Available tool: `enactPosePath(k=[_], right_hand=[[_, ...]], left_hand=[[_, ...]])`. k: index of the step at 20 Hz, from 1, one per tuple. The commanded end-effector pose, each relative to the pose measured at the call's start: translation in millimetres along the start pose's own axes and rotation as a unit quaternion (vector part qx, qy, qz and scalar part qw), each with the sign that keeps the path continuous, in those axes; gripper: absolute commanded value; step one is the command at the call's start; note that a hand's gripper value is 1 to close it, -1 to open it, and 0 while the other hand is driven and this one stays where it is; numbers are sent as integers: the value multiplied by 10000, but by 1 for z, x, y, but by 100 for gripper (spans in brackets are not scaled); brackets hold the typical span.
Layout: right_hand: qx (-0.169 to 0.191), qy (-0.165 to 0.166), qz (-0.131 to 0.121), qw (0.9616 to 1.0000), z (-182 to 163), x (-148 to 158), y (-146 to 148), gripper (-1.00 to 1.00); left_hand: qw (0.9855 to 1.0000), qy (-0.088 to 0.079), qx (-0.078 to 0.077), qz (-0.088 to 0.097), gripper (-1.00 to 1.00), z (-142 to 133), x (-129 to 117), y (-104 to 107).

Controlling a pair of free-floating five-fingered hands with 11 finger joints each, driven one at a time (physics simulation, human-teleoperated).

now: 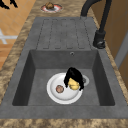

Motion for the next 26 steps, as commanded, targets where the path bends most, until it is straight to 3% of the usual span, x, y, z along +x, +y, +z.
enactPosePath(k=[1, 5, 8, 14, 20, 26], right_hand=[[117, 57, -494, 9987, 4, 7, 15, 100], [-396, 159, -640, 9970, 3, 7, 21, 100], [-803, 170, -356, 9960, 8, -2, 16, 100], [-1601, 258, -214, 9865, 15, -11, -4, 100], [-1347, 185, -310, 9902, 36, -32, -39, 100], [-1290, 228, -391, 9906, 58, -70, -70, 100]], left_hand=[[10000, 0, 0, 0, 0, 0, 0, 0], [10000, 0, 0, 0, 0, 0, 0, 0], [10000, 0, 0, 0, 0, 0, 0, 0], [10000, 0, 0, 0, 0, 0, 0, 0], [10000, 0, 0, 0, 0, 0, 0, 0], [10000, 0, 0, 0, 0, 0, 0, 0]])
